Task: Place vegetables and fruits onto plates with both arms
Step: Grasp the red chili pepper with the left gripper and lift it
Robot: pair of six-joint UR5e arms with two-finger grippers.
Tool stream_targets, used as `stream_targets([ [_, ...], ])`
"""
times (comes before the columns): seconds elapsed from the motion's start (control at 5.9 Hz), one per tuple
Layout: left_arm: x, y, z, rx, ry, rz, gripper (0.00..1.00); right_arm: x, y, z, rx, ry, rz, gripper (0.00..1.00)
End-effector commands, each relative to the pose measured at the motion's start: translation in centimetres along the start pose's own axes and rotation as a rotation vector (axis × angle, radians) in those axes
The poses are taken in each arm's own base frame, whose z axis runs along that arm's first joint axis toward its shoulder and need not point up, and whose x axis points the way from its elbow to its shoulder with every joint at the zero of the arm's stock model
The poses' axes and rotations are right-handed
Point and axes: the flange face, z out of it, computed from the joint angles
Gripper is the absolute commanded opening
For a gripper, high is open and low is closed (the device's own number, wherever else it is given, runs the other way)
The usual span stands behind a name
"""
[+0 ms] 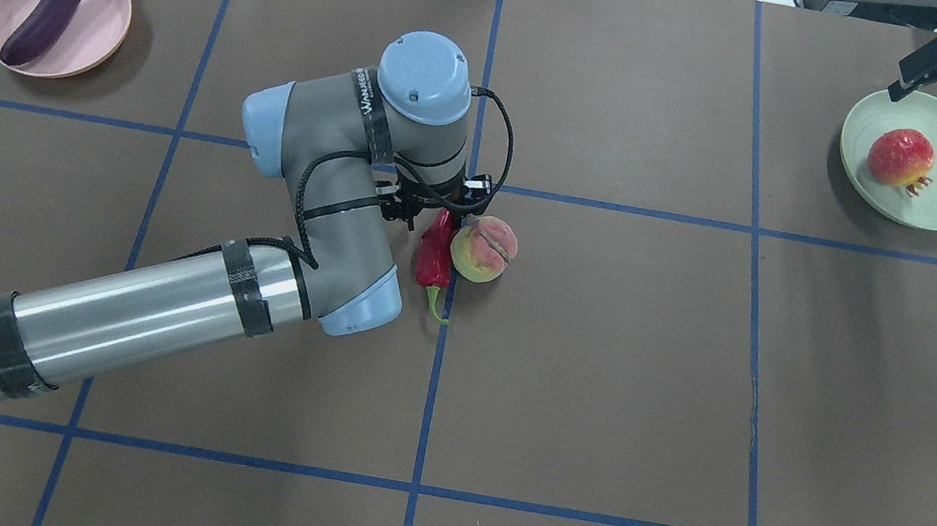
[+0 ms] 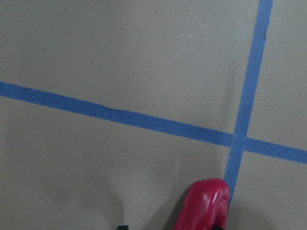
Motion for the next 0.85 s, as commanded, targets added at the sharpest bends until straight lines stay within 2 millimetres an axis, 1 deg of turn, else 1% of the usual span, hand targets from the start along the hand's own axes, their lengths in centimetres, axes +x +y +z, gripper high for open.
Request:
stream_targets([
  [0.0, 0.2, 0.1, -0.1, 0.001, 0.003, 0.005, 0.71, -0.3, -0.1, -0.3, 0.004, -0.001, -0.004, 0.99],
  [0.17, 0.2, 0.1, -0.2, 0.001, 0.005, 0.004, 0.72, -0.3, -0.1, -0.3, 0.004, -0.001, -0.004, 0.99],
  [0.34, 0.3, 0.4, 0.0, -0.002, 0.005, 0.006, 0.68, -0.4, -0.1, -0.4, 0.005, -0.001, -0.005, 0.99],
  [0.51, 0.7, 0.7, -0.1, -0.004, 0.009, 0.010, 0.52, -0.4, -0.1, -0.4, 0.005, -0.001, -0.004, 0.99],
  [0.68, 0.9, 1.4, 0.3, -0.008, 0.007, 0.019, 0.43, -0.4, -0.1, -0.4, 0.005, -0.001, -0.004, 0.99],
])
